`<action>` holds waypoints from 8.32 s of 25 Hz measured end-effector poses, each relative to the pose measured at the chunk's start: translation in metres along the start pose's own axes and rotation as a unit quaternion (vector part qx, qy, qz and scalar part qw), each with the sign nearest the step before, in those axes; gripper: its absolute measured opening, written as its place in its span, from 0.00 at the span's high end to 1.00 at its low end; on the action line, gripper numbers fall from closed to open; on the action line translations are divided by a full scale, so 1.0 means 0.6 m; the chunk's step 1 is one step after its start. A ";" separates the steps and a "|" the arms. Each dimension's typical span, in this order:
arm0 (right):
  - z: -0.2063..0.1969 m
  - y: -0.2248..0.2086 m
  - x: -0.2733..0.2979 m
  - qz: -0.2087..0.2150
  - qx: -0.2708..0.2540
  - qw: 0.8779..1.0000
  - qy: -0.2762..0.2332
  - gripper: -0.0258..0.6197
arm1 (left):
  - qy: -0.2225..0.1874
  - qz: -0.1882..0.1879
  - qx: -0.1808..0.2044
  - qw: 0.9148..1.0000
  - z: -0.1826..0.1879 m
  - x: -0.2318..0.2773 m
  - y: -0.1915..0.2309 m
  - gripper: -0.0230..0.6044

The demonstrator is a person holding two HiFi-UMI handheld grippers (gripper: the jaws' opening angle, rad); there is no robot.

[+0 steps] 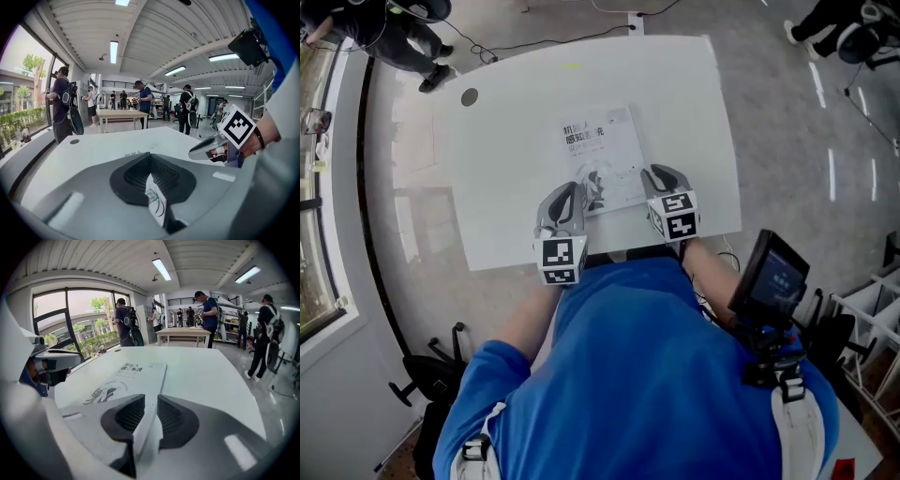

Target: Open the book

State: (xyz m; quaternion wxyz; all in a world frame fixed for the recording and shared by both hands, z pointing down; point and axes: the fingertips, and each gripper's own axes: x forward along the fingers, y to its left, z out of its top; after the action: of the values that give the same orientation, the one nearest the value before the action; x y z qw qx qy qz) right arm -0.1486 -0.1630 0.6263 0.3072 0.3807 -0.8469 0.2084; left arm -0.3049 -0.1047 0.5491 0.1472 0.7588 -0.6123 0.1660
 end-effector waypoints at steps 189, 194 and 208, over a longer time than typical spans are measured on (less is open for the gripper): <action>0.082 0.251 -0.049 0.147 -0.210 0.964 -0.064 0.64 | -0.039 0.048 0.074 0.995 -0.008 -0.082 0.053 0.96; 0.068 0.176 -0.113 0.118 -0.210 0.966 -0.093 0.64 | -0.051 0.040 0.094 0.993 0.016 -0.078 -0.031 0.96; 0.032 0.137 -0.245 0.104 -0.308 0.931 -0.163 0.73 | -0.048 0.064 0.160 0.984 0.018 -0.144 -0.150 0.96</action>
State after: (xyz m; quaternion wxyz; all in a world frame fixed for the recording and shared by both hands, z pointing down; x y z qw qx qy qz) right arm -0.1423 -0.0473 0.5028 0.2436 0.2060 -0.9428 -0.0970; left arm -0.2331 -0.0147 0.5005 -0.0166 0.7390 -0.6312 0.2349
